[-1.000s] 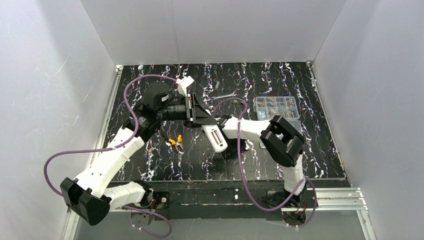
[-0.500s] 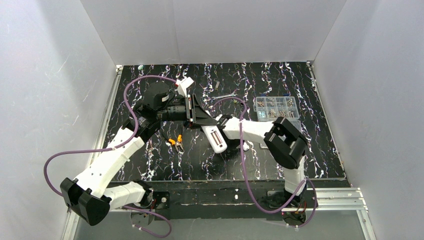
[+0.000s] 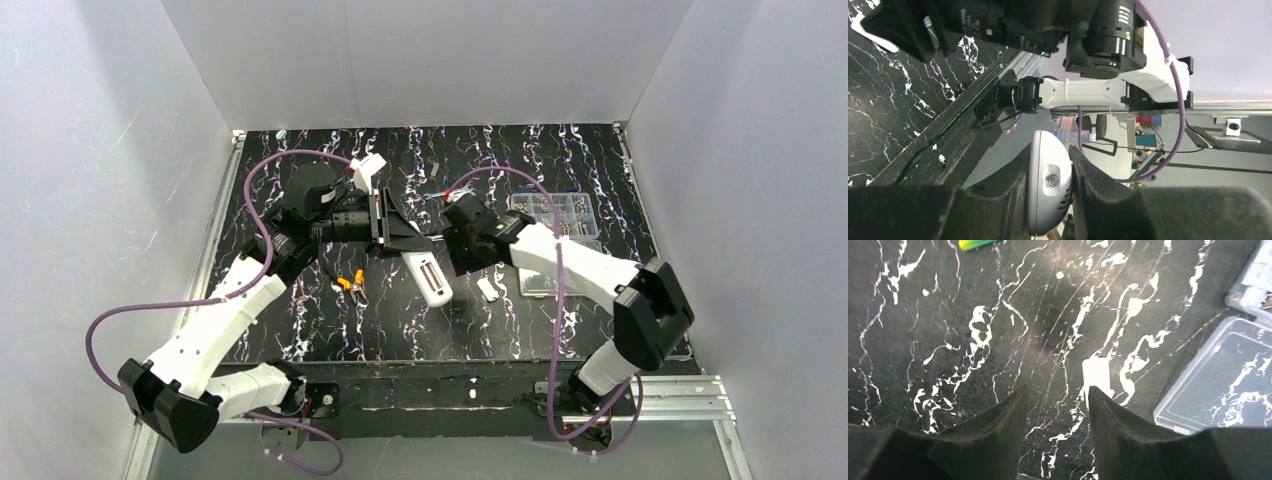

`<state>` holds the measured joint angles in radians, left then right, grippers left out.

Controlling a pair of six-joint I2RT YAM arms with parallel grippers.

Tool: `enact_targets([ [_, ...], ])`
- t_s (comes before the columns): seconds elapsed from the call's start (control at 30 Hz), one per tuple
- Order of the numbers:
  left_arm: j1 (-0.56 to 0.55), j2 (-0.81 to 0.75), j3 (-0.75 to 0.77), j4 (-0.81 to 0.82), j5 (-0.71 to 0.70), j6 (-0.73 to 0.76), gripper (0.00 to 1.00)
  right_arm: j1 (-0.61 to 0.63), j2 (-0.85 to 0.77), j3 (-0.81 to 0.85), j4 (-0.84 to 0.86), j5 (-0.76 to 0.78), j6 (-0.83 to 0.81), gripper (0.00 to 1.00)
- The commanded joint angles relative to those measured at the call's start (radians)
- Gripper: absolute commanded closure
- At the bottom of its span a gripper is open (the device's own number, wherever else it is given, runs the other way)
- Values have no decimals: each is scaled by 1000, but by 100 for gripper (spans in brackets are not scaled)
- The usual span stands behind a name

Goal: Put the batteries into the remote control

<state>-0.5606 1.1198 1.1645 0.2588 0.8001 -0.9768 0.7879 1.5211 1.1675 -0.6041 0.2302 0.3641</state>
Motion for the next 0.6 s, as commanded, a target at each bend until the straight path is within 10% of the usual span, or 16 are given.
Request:
enact_targets([
  [0.0,-6,-25,33,-22,34,35,100,-21,-87,-41,103,-26,-49,44],
  [0.3,-6,-64,-2,-172,-21,128,100,-87,-52,-25,187,-193,-5,45],
  [0.57,-5,-98,7,-276,-22,196,100,-3,128,52,287,-127,461,52],
])
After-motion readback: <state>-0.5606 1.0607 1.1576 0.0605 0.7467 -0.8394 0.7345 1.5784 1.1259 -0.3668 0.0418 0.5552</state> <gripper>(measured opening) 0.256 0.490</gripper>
